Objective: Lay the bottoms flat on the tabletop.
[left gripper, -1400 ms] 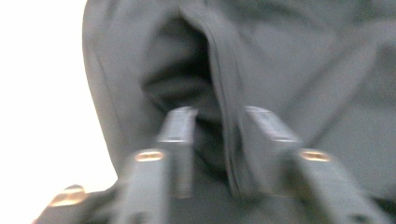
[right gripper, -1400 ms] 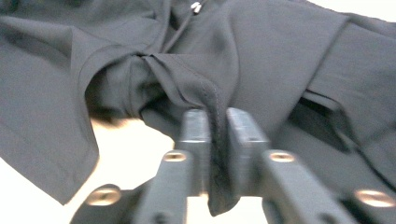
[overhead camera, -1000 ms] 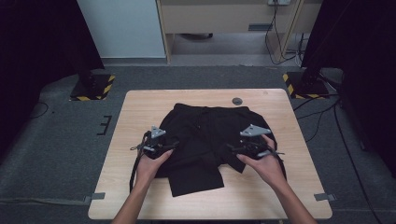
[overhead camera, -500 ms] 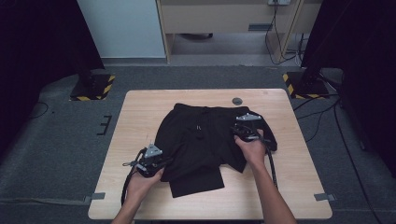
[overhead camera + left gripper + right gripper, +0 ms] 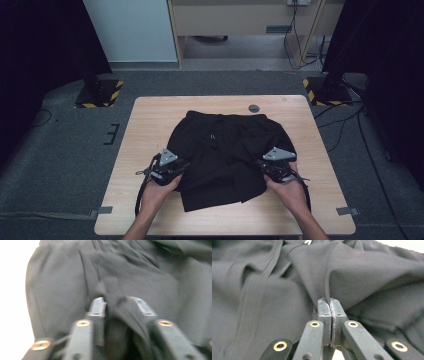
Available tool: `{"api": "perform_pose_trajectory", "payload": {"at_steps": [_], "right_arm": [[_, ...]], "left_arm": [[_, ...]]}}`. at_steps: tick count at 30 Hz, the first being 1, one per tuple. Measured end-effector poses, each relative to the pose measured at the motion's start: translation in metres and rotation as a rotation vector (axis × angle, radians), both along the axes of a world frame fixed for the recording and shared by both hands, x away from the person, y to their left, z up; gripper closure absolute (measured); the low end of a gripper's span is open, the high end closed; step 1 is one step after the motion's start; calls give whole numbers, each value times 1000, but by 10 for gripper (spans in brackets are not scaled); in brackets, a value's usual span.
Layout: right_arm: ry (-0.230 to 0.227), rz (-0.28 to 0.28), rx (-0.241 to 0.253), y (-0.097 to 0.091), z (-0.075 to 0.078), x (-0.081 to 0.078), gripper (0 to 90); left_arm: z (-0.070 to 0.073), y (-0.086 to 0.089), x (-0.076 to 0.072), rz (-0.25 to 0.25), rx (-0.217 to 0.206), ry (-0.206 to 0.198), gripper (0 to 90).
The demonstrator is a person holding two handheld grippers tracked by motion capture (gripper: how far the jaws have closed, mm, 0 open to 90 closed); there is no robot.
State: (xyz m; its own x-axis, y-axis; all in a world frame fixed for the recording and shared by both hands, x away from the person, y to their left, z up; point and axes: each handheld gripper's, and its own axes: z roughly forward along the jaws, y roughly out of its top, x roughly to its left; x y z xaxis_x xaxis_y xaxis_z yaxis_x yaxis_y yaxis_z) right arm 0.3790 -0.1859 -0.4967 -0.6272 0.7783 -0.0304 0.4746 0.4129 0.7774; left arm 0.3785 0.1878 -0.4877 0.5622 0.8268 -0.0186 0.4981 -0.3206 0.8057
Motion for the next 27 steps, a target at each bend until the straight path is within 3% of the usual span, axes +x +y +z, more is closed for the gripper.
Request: {"api": "perform_pose_trajectory", "payload": {"at_steps": [1, 4, 6, 7, 11, 13, 15, 19, 20, 21, 22, 23, 27], "right_arm": [[-8, -9, -14, -8, -1, -7, 797], [-11, -22, 6, -16, -1, -11, 660], [-33, -57, 21, -24, 4, -15, 478], [-33, -57, 21, -24, 4, -15, 478], [-73, -76, 38, -22, 12, -6, 292], [-75, -86, 45, -19, 12, -1, 259], [-55, -108, 69, -11, 8, 18, 212], [-21, -101, 67, 1, -4, 34, 296], [15, -78, 43, 9, -12, 42, 449], [29, -70, 27, 12, -15, 44, 571], [35, -58, 12, 15, -18, 46, 646], [35, -58, 12, 15, -18, 46, 646], [58, -16, 5, 16, -23, 44, 879]], "left_arm": [[1, -4, 13, 21, 18, -10, 473], [-1, -8, 27, 35, 30, -2, 397], [-9, -13, 46, 51, 42, 35, 313], [-9, -13, 46, 51, 42, 35, 304], [-20, -19, 59, 52, 46, 86, 303], [-26, -22, 62, 49, 55, 124, 327], [-32, -27, 60, 34, 85, 148, 507], [-33, -28, 54, 18, 67, 150, 793], [-32, -27, 50, 12, 69, 152, 832], [-31, -25, 41, -4, 61, 158, 857], [-31, -25, 41, -4, 61, 158, 865], [-29, -23, 34, -15, 57, 158, 865], [-23, -15, 4, -42, 47, 149, 873]]}}
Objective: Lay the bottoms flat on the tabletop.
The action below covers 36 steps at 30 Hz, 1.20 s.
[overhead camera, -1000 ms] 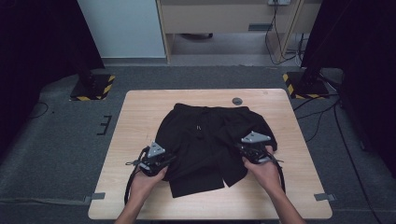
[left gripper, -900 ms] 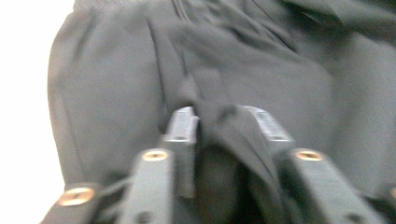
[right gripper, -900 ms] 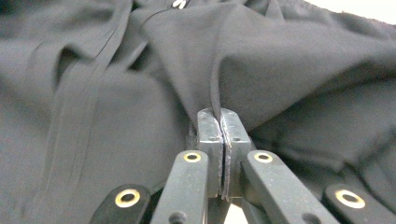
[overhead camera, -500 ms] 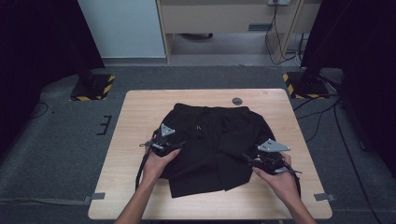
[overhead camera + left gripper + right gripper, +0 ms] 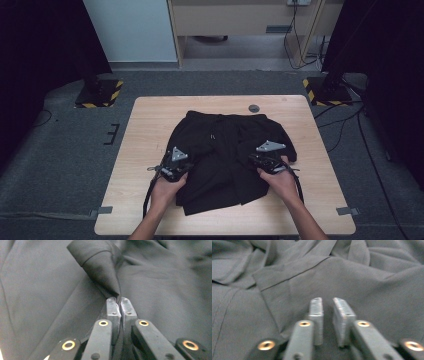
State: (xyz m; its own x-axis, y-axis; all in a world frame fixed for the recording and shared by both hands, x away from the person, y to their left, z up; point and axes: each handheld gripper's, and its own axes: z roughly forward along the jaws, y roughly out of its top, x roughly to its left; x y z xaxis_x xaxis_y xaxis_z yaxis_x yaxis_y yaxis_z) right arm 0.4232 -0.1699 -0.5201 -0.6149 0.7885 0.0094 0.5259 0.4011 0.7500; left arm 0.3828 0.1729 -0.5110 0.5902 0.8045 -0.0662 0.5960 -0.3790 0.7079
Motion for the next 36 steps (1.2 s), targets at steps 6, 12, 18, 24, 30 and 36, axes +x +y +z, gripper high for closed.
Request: {"api": "perform_pose_trajectory", "payload": {"at_steps": [6, 12, 18, 24, 30, 36], "right_arm": [[2, 15, -1, -3, 0, -7, 900], [16, 54, -12, -13, -6, -35, 900], [33, 73, 31, -23, -12, -57, 900], [62, 117, 15, -29, -8, -72, 849], [-47, 5, 29, -31, 12, -56, 467], [-86, -87, -12, -24, 9, -22, 223]], "left_arm": [[14, 11, -26, -8, 9, -49, 833], [23, 12, 6, 105, -8, -133, 431], [1, 7, 34, 115, 47, -71, 378], [-11, 1, 38, 94, 66, -26, 539], [-6, 1, 28, 54, 50, -20, 858], [7, 11, -4, -20, 39, -22, 869]]}}
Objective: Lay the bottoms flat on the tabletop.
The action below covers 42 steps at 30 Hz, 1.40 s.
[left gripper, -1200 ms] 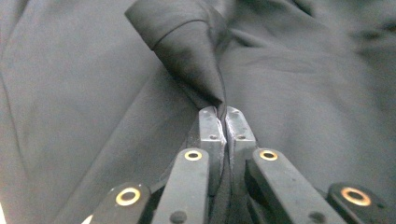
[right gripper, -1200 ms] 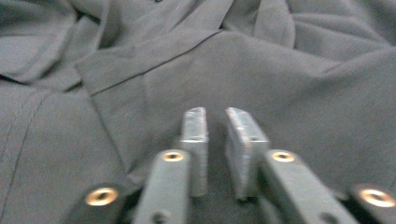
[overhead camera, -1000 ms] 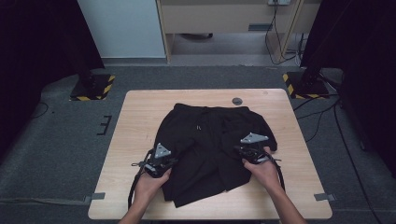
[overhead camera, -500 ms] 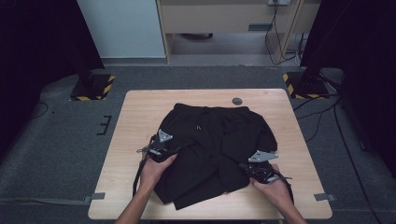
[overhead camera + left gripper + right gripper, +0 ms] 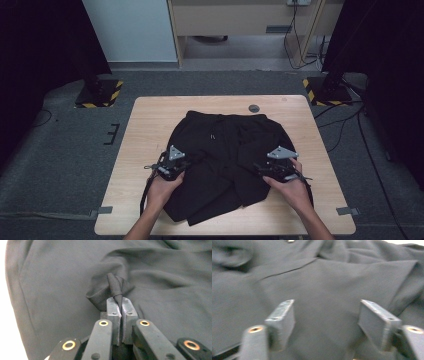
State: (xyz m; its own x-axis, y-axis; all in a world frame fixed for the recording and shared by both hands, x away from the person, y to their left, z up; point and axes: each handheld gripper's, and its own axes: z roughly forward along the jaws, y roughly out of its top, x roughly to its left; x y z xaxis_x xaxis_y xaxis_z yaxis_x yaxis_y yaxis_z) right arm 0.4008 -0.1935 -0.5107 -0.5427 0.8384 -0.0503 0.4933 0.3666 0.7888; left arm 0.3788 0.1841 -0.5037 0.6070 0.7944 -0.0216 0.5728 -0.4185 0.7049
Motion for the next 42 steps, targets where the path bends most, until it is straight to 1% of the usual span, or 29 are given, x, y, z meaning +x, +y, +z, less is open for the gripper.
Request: {"api": "perform_pose_trajectory", "payload": {"at_steps": [1, 3, 4, 5, 6, 7, 8, 9, 12, 14, 17, 19, 20, 21, 22, 25, 26, 27, 28, 30, 31, 32, 33, 34, 38, 39, 40, 41, 42], "right_arm": [[26, -45, -4, 1, -5, 14, 170], [43, -54, -3, 1, -9, 19, 166], [73, -66, -30, 4, -14, 27, 268], [73, -66, -30, 4, -14, 27, 268], [80, -63, -42, 5, -17, 29, 385], [97, -59, -38, 6, -19, 31, 448], [90, -38, -26, 8, -19, 30, 658], [90, -38, -26, 8, -19, 30, 658], [102, 3, -44, 8, -15, 21, 859], [107, 8, -36, 6, -15, 17, 862], [102, 41, -28, -5, -10, -1, 865], [105, 55, -20, -15, -7, -15, 866], [105, 63, -9, -26, -5, -29, 866], [105, 63, -9, -26, -5, -29, 866], [115, 66, 6, -38, -4, -42, 863], [98, 51, 26, -48, -1, -49, 834], [69, 26, 58, -56, 7, -49, 721], [69, 26, 58, -56, 7, -49, 721], [49, 7, 69, -58, 11, -45, 632], [22, -10, 106, -58, 21, -33, 553], [-2, -30, 117, -52, 27, -16, 454], [-2, -30, 117, -52, 27, -16, 454], [-2, -35, 114, -46, 29, -5, 429], [-13, -46, 88, -32, 28, 16, 390], [-1, -84, 55, -13, 20, 48, 353], [16, -91, 40, -8, 16, 55, 380], [26, -92, 23, -3, 12, 60, 478], [54, -71, -6, 2, 6, 63, 723], [69, -64, -13, 2, 4, 60, 818]], "left_arm": [[0, 5, -13, -20, 6, 20, 869], [-1, 8, -19, -25, 10, 21, 867], [-3, 13, -27, -17, -1, 3, 839], [-3, 13, -27, -17, -1, 3, 792], [-3, 15, -28, -12, -12, -7, 792], [-3, 17, -29, -3, -23, -21, 739], [-2, 19, -29, 10, -30, -38, 636], [-1, 20, -29, 20, -33, -46, 636], [5, 27, -27, 56, -64, -79, 535], [12, 32, -27, 82, -82, -110, 522], [19, 39, -23, 117, -86, -137, 462], [20, 42, -16, 142, -76, -132, 434], [17, 45, -6, 162, -60, -122, 423], [17, 45, -6, 162, -60, -122, 412], [15, 45, 0, 173, -59, -117, 401], [5, 46, 21, 196, -34, -89, 380], [0, 46, 33, 219, -12, -83, 355], [0, 46, 33, 219, -12, -83, 350], [-3, 45, 39, 231, -5, -76, 350], [-8, 44, 48, 251, 6, -69, 339], [-9, 43, 51, 256, 3, -69, 334], [-10, 42, 54, 255, 9, -67, 334], [-11, 40, 56, 252, 25, -62, 326], [-13, 38, 56, 252, 43, -52, 313], [-12, 34, 49, 243, 30, -50, 313], [-10, 33, 46, 233, 33, -58, 313], [-8, 32, 44, 225, 34, -67, 313], [-4, 33, 41, 209, 28, -81, 313], [-4, 33, 41, 209, 28, -81, 313]]}}
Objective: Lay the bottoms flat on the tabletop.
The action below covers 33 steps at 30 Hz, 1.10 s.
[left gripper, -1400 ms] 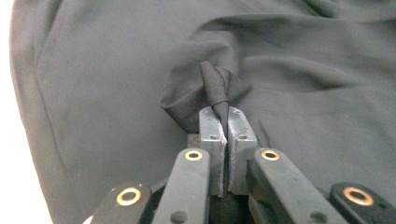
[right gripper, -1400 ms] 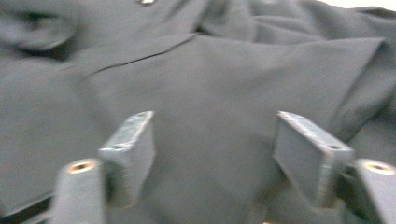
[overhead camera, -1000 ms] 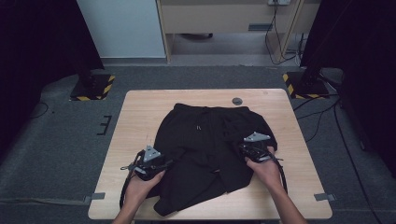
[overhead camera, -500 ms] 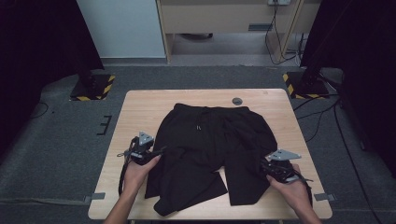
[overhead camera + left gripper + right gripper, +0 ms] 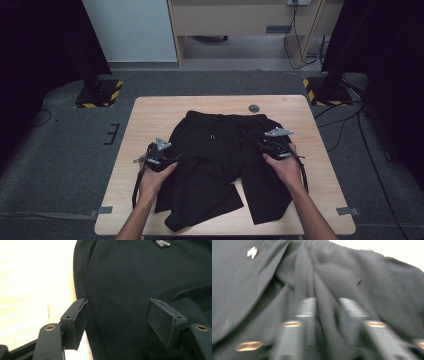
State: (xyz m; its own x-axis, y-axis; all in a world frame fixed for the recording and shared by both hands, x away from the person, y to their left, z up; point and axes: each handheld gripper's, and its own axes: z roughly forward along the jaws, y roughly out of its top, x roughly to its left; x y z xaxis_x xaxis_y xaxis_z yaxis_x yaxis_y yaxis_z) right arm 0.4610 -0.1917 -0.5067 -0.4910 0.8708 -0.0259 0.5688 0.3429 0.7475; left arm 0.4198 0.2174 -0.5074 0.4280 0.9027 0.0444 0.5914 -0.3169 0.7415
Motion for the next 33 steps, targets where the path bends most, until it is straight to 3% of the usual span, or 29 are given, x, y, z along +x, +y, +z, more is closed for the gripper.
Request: {"api": "perform_pose_trajectory", "payload": {"at_steps": [3, 4, 5, 8, 9, 12, 14, 15, 16, 18, 20, 25, 27, 29, 30, 31, 32, 33], "right_arm": [[-1, 28, 18, -5, -1, -11, 889], [8, 54, 33, -13, -1, -27, 891], [8, 54, 33, -13, -1, -27, 891], [27, 90, 54, -30, -4, -59, 892], [44, 104, 45, -42, -7, -78, 892], [53, 105, 63, -54, -6, -91, 888], [31, 113, 100, -65, 1, -97, 821], [16, 111, 121, -71, 5, -96, 725], [1, 87, 142, -81, 13, -91, 546], [-30, 46, 158, -91, 19, -80, 435], [-37, 16, 172, -95, 20, -71, 394], [-21, -72, 181, -101, 13, -22, 296], [-9, -106, 172, -101, 7, -4, 316], [9, -131, 165, -100, 1, 12, 360], [26, -153, 138, -100, -5, 23, 471], [33, -153, 141, -102, -7, 27, 539], [33, -153, 141, -102, -7, 27, 539], [41, -156, 150, -102, -8, 29, 649]], "left_arm": [[3, 3, 2, 9, -10, -8, 314], [3, 4, 4, 12, -14, -6, 314], [3, 4, 7, 18, -14, -4, 314], [0, 1, 14, 21, -2, 5, 313], [-1, 0, 16, 22, 5, 4, 313], [-3, -4, 24, 25, 14, 7, 311], [-4, -4, 30, 35, 18, 13, 310], [-5, -4, 34, 41, 20, 20, 308], [-6, -3, 38, 46, 20, 27, 299], [-10, -3, 48, 56, 23, 43, 299], [-12, -3, 52, 58, 18, 52, 299], [-18, -4, 61, 48, 33, 80, 329], [-19, -3, 63, 48, -3, 90, 376], [-19, -1, 63, 53, -13, 91, 449], [-18, 1, 61, 61, -23, 91, 592], [-17, 2, 60, 58, -23, 96, 645], [-17, 2, 60, 58, -23, 96, 708], [-17, 2, 59, 55, -33, 104, 708]]}}
